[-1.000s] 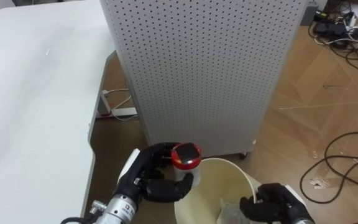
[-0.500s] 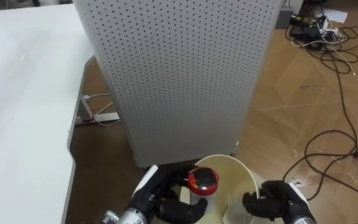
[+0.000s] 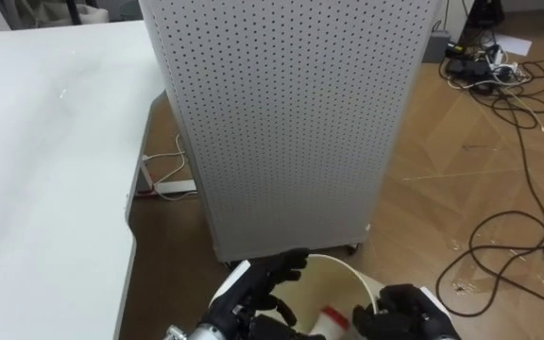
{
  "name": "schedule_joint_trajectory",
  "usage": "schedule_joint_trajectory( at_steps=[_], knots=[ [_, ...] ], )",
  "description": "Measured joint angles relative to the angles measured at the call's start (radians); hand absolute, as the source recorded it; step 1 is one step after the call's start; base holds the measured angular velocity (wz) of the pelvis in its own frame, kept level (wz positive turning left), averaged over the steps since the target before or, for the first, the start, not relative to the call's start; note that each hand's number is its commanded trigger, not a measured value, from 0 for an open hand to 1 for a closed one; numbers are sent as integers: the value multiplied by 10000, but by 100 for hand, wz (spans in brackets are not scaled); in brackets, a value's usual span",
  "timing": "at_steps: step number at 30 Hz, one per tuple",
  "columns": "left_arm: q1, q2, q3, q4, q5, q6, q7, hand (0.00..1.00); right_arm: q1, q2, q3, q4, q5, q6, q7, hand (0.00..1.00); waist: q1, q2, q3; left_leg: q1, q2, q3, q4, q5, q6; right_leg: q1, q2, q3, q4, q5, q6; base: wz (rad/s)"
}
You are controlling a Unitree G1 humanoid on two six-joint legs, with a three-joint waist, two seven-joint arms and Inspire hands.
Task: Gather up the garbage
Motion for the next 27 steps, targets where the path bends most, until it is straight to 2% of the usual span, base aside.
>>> schedule_joint_trajectory(
  at_steps=[4,10,17,20,22,24,27],
  knots=[
    [28,23,2,1,0,0,-52,0,-5,-2,-59,116,20,0,-72,100,22,5,-3,34,-3,20,14,0,0,10,-3,21,14,-1,1,0],
    [55,-162,3,4,10,1,-88,0,-2,0,-54,119,83,0,21,100,123,0,0,119,-17,76,3,1,0,41,-32,51,121,-69,15,0],
    [56,-156,54,-33,-171,1,-111,0,-2,-5,-61,76,86,0,-55,100,154,-44,-15,154,-56,75,-17,3,2,-55,-100,55,330,-203,17,0],
    [123,-159,264,-336,-160,-2,-100,0,17,-6,-65,62,74,0,-101,100,125,-135,-7,231,-68,68,-39,3,3,62,-110,46,305,-208,25,0],
    [206,-143,437,-676,-149,-46,-73,0,21,-9,-85,62,80,0,-114,100,101,-196,-37,258,-80,69,-56,2,4,119,-116,35,262,-221,52,0],
    [255,-79,554,-1029,-149,-76,64,0,41,-9,-85,60,151,-3,-137,100,73,-252,-39,348,-84,69,-98,2,4,220,-114,-8,198,-209,70,4],
    [508,224,756,-1976,-135,-170,226,0,633,-238,-180,-865,147,-15,-255,100,114,-251,-56,448,-76,79,-148,-4,13,383,-87,-8,63,-183,105,0]
  ],
)
